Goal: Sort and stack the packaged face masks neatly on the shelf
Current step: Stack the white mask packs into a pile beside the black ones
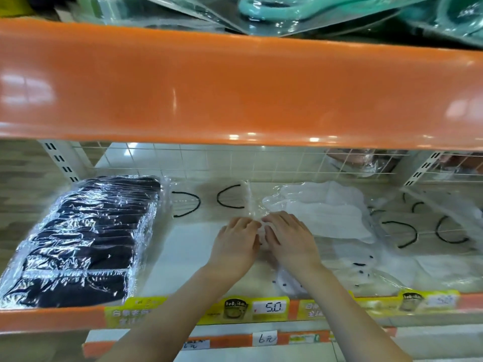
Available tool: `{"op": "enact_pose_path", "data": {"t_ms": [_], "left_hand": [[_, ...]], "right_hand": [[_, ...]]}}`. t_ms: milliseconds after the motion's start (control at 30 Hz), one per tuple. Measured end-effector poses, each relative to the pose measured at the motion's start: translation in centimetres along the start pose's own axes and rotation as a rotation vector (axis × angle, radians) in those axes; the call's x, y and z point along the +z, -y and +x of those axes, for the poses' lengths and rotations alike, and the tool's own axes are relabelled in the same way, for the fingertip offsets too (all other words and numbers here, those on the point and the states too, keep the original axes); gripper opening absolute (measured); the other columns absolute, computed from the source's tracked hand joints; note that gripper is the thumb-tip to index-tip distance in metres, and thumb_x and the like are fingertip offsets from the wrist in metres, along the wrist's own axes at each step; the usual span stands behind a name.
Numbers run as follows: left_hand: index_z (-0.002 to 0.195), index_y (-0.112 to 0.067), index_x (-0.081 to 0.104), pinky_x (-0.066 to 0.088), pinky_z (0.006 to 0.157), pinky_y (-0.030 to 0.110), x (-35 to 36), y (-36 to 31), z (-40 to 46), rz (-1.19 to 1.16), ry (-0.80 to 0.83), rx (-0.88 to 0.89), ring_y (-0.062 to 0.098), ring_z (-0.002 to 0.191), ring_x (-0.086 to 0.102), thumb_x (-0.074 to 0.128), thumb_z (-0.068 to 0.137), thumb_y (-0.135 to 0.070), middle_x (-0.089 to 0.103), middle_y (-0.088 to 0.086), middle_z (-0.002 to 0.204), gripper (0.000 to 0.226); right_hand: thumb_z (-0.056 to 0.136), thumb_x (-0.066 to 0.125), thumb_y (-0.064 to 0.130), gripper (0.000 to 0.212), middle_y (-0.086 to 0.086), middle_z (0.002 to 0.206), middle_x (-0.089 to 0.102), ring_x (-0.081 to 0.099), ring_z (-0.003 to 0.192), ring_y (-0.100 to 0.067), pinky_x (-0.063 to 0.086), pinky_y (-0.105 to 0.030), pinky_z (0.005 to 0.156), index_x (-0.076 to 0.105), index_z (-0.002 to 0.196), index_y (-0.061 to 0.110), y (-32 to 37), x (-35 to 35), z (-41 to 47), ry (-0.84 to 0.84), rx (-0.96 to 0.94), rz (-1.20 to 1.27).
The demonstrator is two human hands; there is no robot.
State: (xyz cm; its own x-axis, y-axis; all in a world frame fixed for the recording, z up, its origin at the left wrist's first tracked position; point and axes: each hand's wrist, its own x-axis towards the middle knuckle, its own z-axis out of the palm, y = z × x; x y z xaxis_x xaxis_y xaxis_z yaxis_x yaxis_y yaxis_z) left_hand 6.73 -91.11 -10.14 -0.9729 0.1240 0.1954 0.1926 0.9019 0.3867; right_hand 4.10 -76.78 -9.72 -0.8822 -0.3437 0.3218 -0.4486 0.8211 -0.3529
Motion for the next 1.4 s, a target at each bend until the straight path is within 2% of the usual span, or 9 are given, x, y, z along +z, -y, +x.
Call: {"op": "enact_pose_path", "data": {"t_ms": [100, 200, 267, 367, 500, 700, 1033, 1200, 1400], "left_hand": [[0.106, -0.017, 0.067, 0.054, 0.074, 0.036, 0.9, -2.3, -0.4, -0.054, 0.004, 0.055, 0.024, 0.100, 0.064, 0.052, 0.083, -0.026, 0.068, 0.001, 0.102, 0.028], [0.099, -0.025, 0.062, 0.051, 0.042, 0.028, 2.1, -3.1, -1.3, -0.016, 0.068, 0.035, 0.018, 0.058, 0.067, 0.042, 0.081, -0.039, 0.069, -0.002, 0.077, 0.030], [0.100, -0.021, 0.063, 0.054, 0.048, 0.030, 2.7, -3.0, -1.6, 0.029, 0.032, 0.076, 0.019, 0.072, 0.068, 0.039, 0.085, -0.039, 0.069, 0.000, 0.091, 0.033], [0.096, -0.017, 0.067, 0.051, 0.074, 0.032, 3.0, -2.6, -1.5, -0.038, -0.053, 0.094, 0.024, 0.095, 0.064, 0.042, 0.084, -0.037, 0.067, 0.001, 0.099, 0.035], [0.090, -0.020, 0.070, 0.053, 0.070, 0.028, 3.5, -2.1, -1.4, 0.014, -0.100, 0.148, 0.019, 0.090, 0.066, 0.045, 0.081, -0.038, 0.068, -0.004, 0.096, 0.033], [0.098, -0.022, 0.069, 0.052, 0.078, 0.029, 3.5, -1.3, -1.7, 0.026, -0.090, 0.210, 0.019, 0.100, 0.063, 0.045, 0.083, -0.039, 0.068, -0.003, 0.106, 0.034], [0.097, -0.024, 0.068, 0.052, 0.080, 0.031, 4.1, -0.6, -1.7, -0.065, -0.144, 0.227, 0.016, 0.104, 0.059, 0.049, 0.083, -0.038, 0.067, -0.006, 0.107, 0.028], [0.096, -0.024, 0.069, 0.055, 0.078, 0.031, 3.9, -0.4, -1.8, -0.023, -0.111, 0.260, 0.018, 0.103, 0.064, 0.048, 0.078, -0.046, 0.068, -0.005, 0.107, 0.036], [0.099, -0.023, 0.067, 0.053, 0.080, 0.030, 4.0, -0.4, -2.0, -0.002, -0.091, 0.277, 0.017, 0.105, 0.062, 0.046, 0.078, -0.049, 0.067, -0.005, 0.110, 0.040]], "right_hand": [[0.085, 0.033, 0.035, 0.040, 0.004, 0.098, 0.064, 0.062, 0.090, -0.021, 0.052, -0.038, 0.076, 0.067, 0.100, 0.018, -1.5, -1.0, -1.9, 0.008, 0.017, 0.035], [0.083, 0.041, 0.032, 0.032, 0.004, 0.095, 0.063, 0.063, 0.085, -0.023, 0.054, -0.037, 0.070, 0.066, 0.100, 0.019, -3.6, -1.6, -3.9, 0.000, 0.020, 0.034], [0.084, 0.045, 0.035, 0.031, 0.005, 0.098, 0.062, 0.062, 0.090, -0.022, 0.054, -0.037, 0.073, 0.063, 0.105, 0.022, -4.8, -1.7, -5.0, 0.043, 0.015, 0.038], [0.087, 0.045, 0.036, 0.032, 0.008, 0.105, 0.059, 0.057, 0.098, -0.017, 0.049, -0.032, 0.083, 0.063, 0.110, 0.024, -5.7, -1.7, -6.0, 0.075, 0.011, 0.048], [0.084, 0.047, 0.043, 0.038, 0.009, 0.112, 0.055, 0.055, 0.103, -0.017, 0.046, -0.031, 0.086, 0.062, 0.113, 0.023, -5.5, -1.8, -6.1, 0.127, -0.003, 0.021], [0.076, 0.039, 0.068, 0.069, 0.014, 0.131, 0.044, 0.038, 0.122, -0.008, 0.026, -0.020, 0.098, 0.054, 0.129, 0.027, -5.8, -2.4, -6.1, 0.287, 0.005, 0.011], [0.077, 0.049, 0.064, 0.064, 0.015, 0.131, 0.044, 0.039, 0.123, -0.009, 0.032, -0.027, 0.103, 0.052, 0.131, 0.029, -5.2, -2.5, -5.9, 0.275, 0.034, 0.010], [0.066, 0.081, 0.048, 0.058, 0.005, 0.113, 0.057, 0.057, 0.103, -0.020, 0.052, -0.035, 0.081, 0.063, 0.113, 0.019, -4.9, -2.1, -6.3, 0.164, 0.032, -0.107], [0.068, 0.084, 0.030, 0.030, 0.005, 0.090, 0.059, 0.061, 0.081, -0.020, 0.050, -0.031, 0.062, 0.066, 0.089, 0.019, -4.1, -1.8, -5.8, 0.044, 0.087, -0.115]]}}
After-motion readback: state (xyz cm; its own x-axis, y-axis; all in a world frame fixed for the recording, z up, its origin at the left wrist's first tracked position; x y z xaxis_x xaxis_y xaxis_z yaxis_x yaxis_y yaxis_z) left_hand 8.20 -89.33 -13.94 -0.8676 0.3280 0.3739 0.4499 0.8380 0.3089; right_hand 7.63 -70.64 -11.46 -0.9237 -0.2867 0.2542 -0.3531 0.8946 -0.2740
